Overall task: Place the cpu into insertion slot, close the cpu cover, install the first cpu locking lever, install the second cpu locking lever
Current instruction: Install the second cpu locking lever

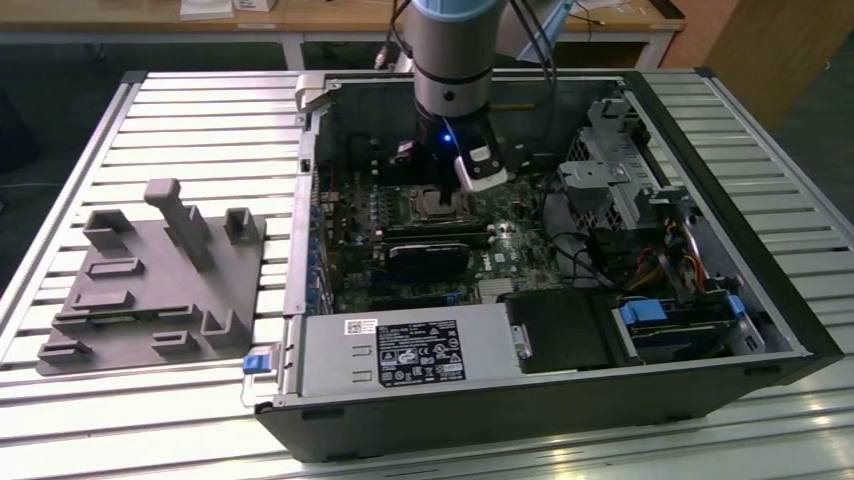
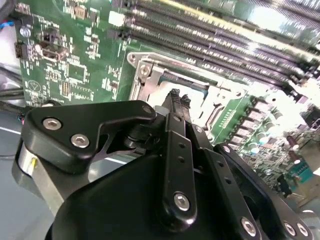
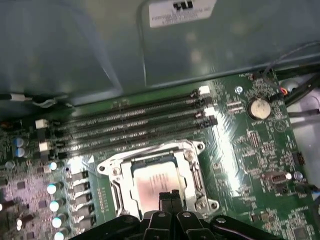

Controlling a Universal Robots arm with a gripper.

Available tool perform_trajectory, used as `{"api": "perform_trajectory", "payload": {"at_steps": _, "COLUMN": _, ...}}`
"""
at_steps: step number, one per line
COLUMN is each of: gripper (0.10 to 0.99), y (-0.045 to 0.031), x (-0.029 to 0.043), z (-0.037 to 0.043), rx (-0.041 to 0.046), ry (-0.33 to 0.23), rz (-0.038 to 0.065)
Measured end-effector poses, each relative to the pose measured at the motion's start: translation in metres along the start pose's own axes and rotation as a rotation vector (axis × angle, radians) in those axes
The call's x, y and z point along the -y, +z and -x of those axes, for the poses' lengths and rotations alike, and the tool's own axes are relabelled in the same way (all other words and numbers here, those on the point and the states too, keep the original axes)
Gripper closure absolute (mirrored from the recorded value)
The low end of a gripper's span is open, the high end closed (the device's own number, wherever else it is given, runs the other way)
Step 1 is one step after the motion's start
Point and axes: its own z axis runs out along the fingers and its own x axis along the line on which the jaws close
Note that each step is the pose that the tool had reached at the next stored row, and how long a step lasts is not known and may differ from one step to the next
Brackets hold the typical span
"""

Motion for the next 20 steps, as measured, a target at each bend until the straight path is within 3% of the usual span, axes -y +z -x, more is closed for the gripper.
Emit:
{"api": "perform_trajectory", "payload": {"at_steps": 6, "gripper": 0.98, "y": -0.0004, "x": -0.0048, "z": -0.0011, "rx": 0.0021, "ry": -0.001, "rz": -0.009}}
{"api": "perform_trajectory", "payload": {"at_steps": 13, "gripper": 0.98, "y": -0.0148, "x": -0.0074, "z": -0.0006, "rx": 0.0037, "ry": -0.001, "rz": -0.012}}
{"api": "perform_trajectory", "payload": {"at_steps": 20, "gripper": 0.98, "y": -0.0152, "x": -0.0074, "z": -0.0006, "rx": 0.0043, "ry": -0.001, "rz": -0.014}}
